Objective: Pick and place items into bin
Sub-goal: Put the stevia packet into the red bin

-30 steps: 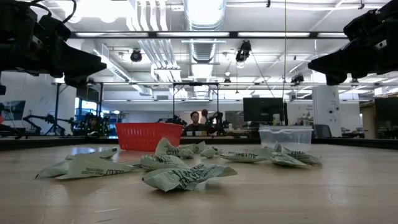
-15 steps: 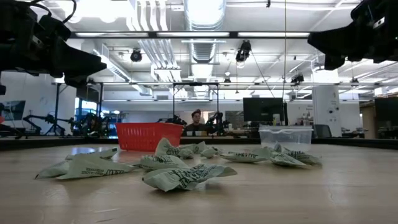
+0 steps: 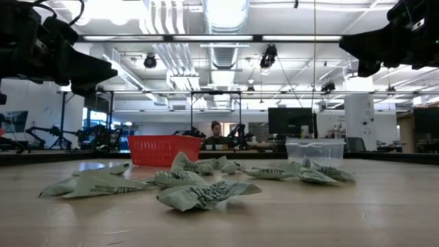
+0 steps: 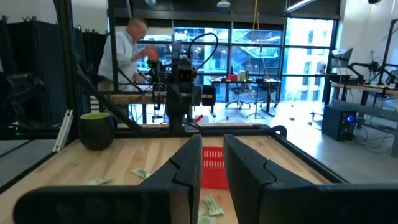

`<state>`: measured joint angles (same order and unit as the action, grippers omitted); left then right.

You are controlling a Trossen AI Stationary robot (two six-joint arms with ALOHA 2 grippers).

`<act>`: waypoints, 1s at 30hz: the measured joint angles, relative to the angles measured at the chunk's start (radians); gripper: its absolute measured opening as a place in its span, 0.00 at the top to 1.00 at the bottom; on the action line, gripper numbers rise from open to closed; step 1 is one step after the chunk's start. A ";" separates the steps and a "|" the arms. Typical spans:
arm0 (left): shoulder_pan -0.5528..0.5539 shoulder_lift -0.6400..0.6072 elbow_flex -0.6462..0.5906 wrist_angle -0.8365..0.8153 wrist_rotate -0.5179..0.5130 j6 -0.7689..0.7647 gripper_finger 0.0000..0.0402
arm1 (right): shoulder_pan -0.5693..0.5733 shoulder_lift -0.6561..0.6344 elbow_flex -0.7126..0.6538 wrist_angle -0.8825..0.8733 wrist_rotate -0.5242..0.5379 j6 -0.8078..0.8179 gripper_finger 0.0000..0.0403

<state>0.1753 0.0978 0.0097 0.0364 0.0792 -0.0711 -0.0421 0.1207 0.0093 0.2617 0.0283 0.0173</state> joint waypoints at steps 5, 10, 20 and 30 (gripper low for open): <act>0.000 0.000 0.000 0.018 0.000 -0.002 0.71 | 0.000 0.001 0.000 -0.079 -0.002 0.088 0.86; 0.000 0.000 0.000 0.107 0.000 -0.102 0.71 | 0.000 0.027 0.000 -0.160 -0.002 0.168 0.86; 0.000 0.024 -0.002 0.220 0.049 -0.130 0.71 | 0.000 0.125 0.000 -0.081 -0.018 0.179 0.86; -0.029 0.206 0.014 0.348 0.111 -0.212 0.71 | 0.001 0.210 0.000 0.005 -0.056 0.181 0.86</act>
<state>0.1460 0.3038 0.0236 0.3846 0.1904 -0.2832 -0.0414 0.3311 0.0093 0.2665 -0.0273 0.1987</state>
